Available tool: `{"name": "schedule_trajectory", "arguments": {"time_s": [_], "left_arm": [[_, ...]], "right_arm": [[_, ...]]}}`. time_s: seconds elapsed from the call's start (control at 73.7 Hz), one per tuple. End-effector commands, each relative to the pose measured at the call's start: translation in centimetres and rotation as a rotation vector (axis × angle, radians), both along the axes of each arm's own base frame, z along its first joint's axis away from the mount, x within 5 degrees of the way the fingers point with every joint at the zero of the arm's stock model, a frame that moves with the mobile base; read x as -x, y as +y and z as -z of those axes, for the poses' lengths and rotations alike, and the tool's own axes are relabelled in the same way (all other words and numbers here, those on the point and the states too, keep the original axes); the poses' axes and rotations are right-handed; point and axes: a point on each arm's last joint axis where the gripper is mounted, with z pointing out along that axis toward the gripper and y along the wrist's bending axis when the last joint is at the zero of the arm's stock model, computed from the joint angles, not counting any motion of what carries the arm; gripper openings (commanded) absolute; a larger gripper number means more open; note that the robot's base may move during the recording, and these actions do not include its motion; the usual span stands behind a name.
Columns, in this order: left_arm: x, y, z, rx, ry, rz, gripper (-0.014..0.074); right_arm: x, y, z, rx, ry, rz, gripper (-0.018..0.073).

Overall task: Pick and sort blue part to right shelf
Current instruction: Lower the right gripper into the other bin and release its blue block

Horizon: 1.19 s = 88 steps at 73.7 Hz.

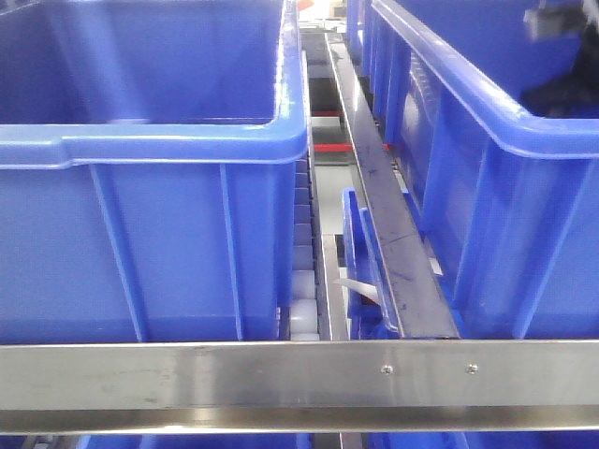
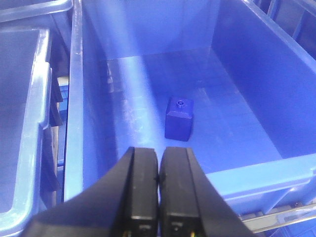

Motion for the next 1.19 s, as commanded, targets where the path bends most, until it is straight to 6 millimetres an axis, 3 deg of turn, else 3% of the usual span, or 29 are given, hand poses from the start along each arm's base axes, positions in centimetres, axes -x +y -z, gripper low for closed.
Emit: {"name": "schedule_trajectory", "arguments": {"time_s": [0.0,0.163,0.285,0.814,0.937,1.181], "left_arm": [[0.0,-0.1,-1.6,0.026,-0.103,0.018,0.0127],[0.0,-0.1,-1.6,0.026,-0.103,0.018,0.0127],[0.0,-0.1,-1.6,0.026,-0.103,0.018,0.0126],[0.0,-0.1,-1.6,0.022,-0.102,0.017,0.0127],[0.0,-0.1,-1.6,0.021,-0.101,0.017,0.0127],[0.0,-0.1,-1.4,0.019,-0.089,0.015,0.0127]], "right_arm": [[1.5,-0.4,-5.6,0.017,-0.147,-0.005,0.0531],[5.2,-0.2,-8.4,-0.023,-0.181,0.005,0.0246],[8.7,0.2,-9.3,-0.046,-0.241,-0.004,0.0052],[25.5,0.3,-6.5,-0.091,-0.550,-0.052,0.0057],[29.3,0.0,-6.8,-0.097,-0.680,-0.056,0.0057],[34.4,-0.3,-8.5,-0.108,-0.939,-0.064,0.0057]]}}
